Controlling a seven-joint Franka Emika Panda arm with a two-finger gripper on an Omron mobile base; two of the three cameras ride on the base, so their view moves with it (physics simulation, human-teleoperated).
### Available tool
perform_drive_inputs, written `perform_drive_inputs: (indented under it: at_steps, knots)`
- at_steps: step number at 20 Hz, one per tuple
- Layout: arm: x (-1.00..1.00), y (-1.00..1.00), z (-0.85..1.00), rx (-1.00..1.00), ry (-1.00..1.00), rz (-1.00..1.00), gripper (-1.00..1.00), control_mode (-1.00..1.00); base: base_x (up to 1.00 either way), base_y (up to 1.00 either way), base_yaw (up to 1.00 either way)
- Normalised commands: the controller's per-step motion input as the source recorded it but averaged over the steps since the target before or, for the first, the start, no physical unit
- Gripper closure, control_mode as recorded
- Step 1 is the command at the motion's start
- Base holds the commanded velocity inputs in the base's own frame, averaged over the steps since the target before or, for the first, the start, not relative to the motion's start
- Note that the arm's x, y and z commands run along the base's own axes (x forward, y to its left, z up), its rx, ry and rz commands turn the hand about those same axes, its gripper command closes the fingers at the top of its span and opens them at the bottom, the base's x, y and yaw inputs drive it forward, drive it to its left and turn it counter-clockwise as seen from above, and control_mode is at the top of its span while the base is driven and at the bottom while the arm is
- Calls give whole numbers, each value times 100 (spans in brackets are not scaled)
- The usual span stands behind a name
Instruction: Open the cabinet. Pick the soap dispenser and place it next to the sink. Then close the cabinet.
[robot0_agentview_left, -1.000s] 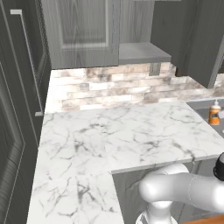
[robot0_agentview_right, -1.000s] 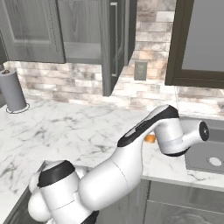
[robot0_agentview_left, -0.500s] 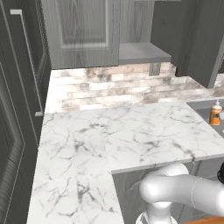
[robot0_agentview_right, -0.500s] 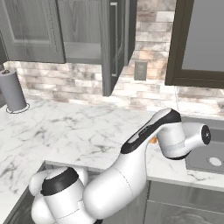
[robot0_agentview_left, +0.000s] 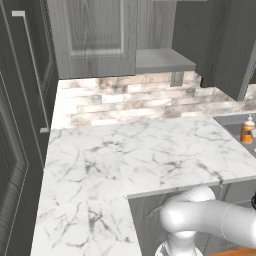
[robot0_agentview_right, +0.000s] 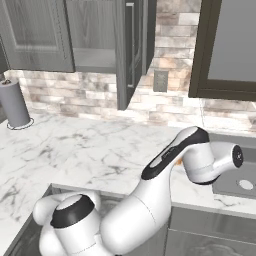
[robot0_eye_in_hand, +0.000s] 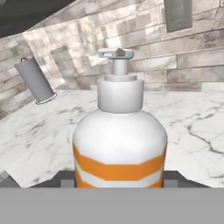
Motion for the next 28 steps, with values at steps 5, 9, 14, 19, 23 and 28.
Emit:
perform_drive_inputs:
  at_steps: [5,9,14,19,23,28]
  knots:
    - [0,-4,0,0,-2,0,100,-100,0,0,0]
    - [0,0,0,-1,-5,0,100,-100,0,0,0]
    - [0,0,-13,-6,-10,0,100,-100,0,0,0]
    - [0,0,-22,-10,-8,0,100,-100,0,0,0]
    - [2,0,-25,-9,0,0,100,-100,0,0,0]
    - [10,0,-23,-8,0,0,100,-100,0,0,0]
